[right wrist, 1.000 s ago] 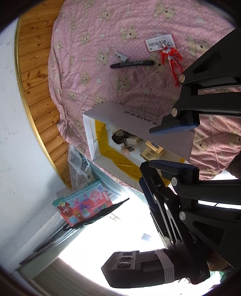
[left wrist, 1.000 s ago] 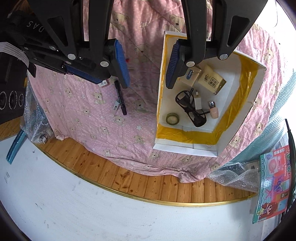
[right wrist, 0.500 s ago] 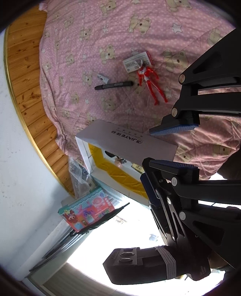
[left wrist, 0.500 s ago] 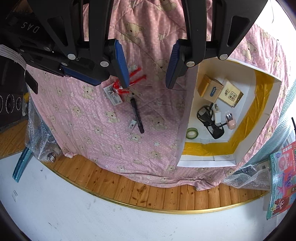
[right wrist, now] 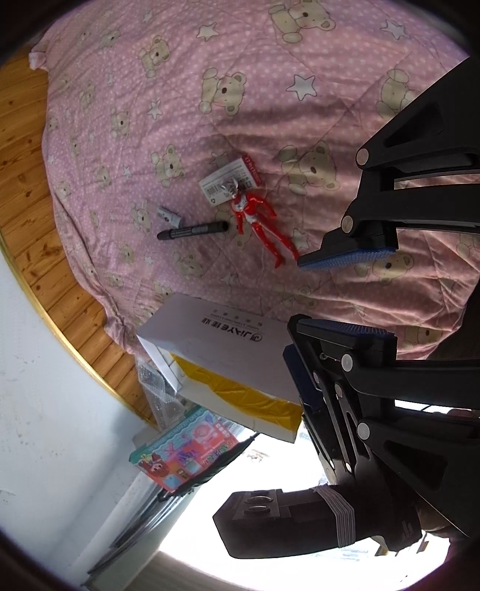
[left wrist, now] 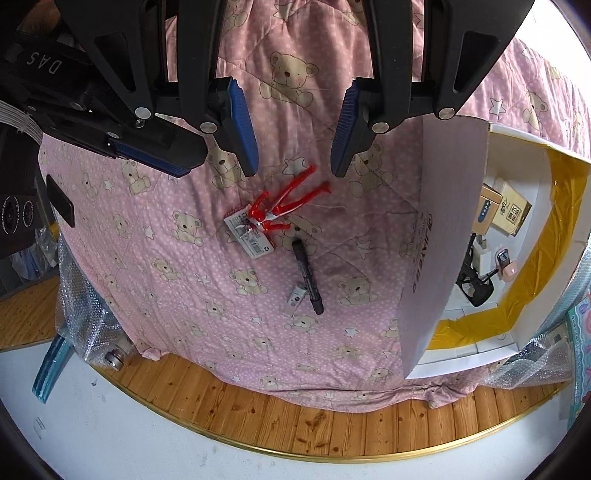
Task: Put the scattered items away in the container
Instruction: 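Move both tools back toward the black marker and red toy figure, then grasp the red toy figure with the left tool while the right grasps the grey staple box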
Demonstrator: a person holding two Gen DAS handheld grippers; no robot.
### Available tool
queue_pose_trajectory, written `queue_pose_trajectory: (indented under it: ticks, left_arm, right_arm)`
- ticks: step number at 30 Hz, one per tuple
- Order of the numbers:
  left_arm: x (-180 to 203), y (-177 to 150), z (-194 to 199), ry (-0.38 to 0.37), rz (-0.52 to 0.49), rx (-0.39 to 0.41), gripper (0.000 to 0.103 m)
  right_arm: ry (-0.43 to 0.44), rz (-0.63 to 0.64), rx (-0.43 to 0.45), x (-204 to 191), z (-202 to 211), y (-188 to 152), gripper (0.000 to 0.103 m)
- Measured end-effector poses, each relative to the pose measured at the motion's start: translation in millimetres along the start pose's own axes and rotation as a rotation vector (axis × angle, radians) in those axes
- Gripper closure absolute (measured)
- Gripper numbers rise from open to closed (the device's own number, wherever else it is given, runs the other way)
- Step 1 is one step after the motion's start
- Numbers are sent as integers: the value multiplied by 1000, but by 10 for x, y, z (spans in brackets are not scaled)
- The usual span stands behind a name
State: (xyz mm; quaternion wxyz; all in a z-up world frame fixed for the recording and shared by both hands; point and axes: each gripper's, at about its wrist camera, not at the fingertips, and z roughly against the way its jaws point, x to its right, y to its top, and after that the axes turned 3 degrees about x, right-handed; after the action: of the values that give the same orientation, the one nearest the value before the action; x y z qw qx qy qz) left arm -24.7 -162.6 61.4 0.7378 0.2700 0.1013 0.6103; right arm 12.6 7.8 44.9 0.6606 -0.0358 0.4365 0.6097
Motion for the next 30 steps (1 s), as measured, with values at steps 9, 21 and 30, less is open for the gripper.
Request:
queue_pose_trajectory:
  ticks: [9,21,30]
  left_arm:
    - [46,-37,-400,-26,-17,-68,59]
    - [120,-18,-968,-47,-50,-147,58]
    - [56,101,-1277,-50,-69,-146,58]
  right_arm:
    - [-58,-61,-14,310,-71,-41,72]
    - [-144,-133,-30,694,-239,77,72]
    - [-197,-129,-42,892,-539,414,72]
